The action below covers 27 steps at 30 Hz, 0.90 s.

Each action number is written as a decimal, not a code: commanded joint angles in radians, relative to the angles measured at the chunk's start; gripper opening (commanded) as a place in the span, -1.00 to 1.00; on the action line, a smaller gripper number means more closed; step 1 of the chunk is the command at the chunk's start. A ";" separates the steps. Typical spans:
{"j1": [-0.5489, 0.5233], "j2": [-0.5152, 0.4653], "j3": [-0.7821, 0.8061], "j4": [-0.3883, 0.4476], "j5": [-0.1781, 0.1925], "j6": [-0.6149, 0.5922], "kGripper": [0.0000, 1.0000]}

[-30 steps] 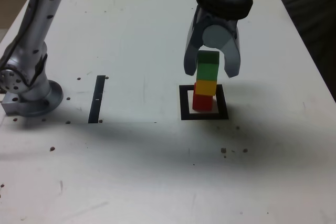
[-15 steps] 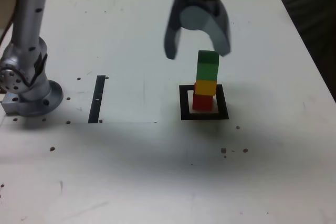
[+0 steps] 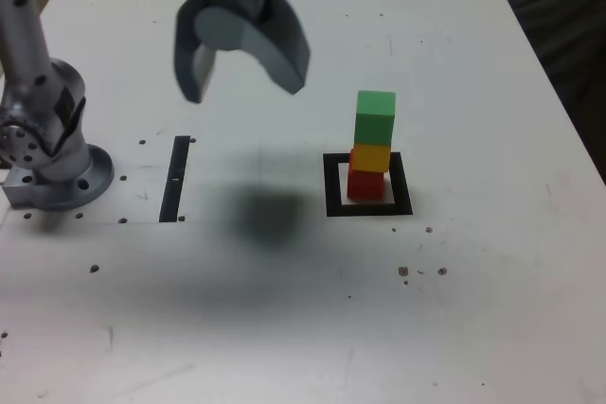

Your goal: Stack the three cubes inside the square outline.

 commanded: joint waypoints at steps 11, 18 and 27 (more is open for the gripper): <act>-0.002 -0.125 0.470 -0.211 -0.025 -0.027 0.99; -0.002 -0.128 0.612 -0.348 -0.039 -0.027 0.99; -0.002 -0.119 0.673 -0.436 -0.045 -0.025 0.99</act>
